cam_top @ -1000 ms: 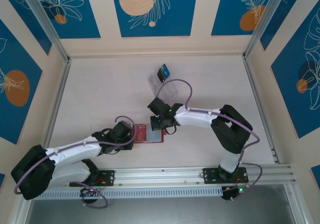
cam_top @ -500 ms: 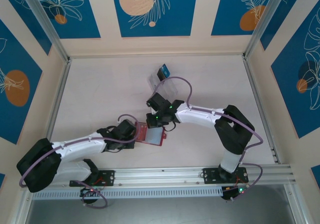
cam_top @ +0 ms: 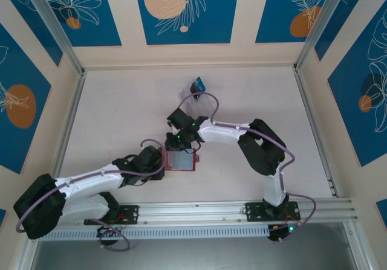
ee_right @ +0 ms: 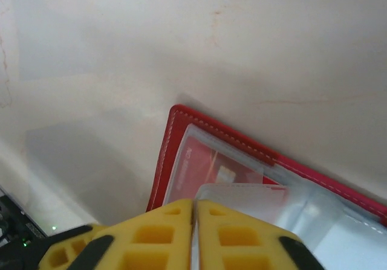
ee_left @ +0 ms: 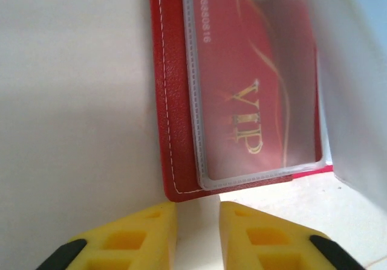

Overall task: Put the credit cards into the card holder
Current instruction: Flip over the card slot in the card holder.

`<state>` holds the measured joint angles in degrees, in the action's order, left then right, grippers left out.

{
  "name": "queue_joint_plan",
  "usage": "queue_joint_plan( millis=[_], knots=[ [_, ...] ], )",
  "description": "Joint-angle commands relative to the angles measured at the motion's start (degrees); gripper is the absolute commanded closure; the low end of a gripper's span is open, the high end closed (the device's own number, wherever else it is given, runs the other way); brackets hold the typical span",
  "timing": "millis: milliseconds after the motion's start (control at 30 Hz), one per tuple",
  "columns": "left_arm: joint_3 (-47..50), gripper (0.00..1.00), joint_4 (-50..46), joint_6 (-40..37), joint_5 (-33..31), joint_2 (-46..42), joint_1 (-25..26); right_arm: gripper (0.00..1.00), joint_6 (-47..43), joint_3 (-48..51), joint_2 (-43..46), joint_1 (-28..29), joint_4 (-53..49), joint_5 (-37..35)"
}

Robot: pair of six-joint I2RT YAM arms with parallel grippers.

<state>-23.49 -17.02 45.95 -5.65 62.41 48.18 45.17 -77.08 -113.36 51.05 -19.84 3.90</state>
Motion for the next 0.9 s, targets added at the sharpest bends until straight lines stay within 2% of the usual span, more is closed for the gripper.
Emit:
queue_joint_plan(
  millis=[0, 167, 333, 433, 567, 667, 867],
  knots=[
    [1.0, 0.71, -3.3, 1.5, -0.9, -4.8, 0.8, 0.78, 2.5, -2.7, -1.9, 0.6, 0.3, 3.5],
    [1.2, 0.62, -10.8, 3.3, -3.8, -12.8, 0.7, 0.66, 2.8, -4.9, -3.7, 0.5, 2.0, 5.9],
    [0.0, 0.51, -15.2, 3.4, -5.7, -17.9, 0.6, 0.6, 0.5, -6.1, -2.2, 0.1, 2.0, 7.0],
    [-1.8, 0.43, -14.7, 1.7, -6.1, -16.0, 0.4, 0.53, -1.5, -4.5, 1.9, -0.5, -0.3, 4.1],
    [-4.2, 0.35, -10.6, -1.0, -5.4, -9.5, -0.1, 0.51, -2.2, 0.9, 6.9, -1.9, -1.9, 2.2],
    [-6.6, 0.35, -7.7, -3.8, -5.3, -3.3, -0.5, 0.56, -2.3, 6.2, 10.4, -1.9, -2.7, 0.9],
    [-10.4, 0.4, -3.3, -7.2, -4.3, 6.6, -2.4, 0.86, -1.3, 15.3, 14.4, -0.9, -3.8, 0.1]
  ],
)
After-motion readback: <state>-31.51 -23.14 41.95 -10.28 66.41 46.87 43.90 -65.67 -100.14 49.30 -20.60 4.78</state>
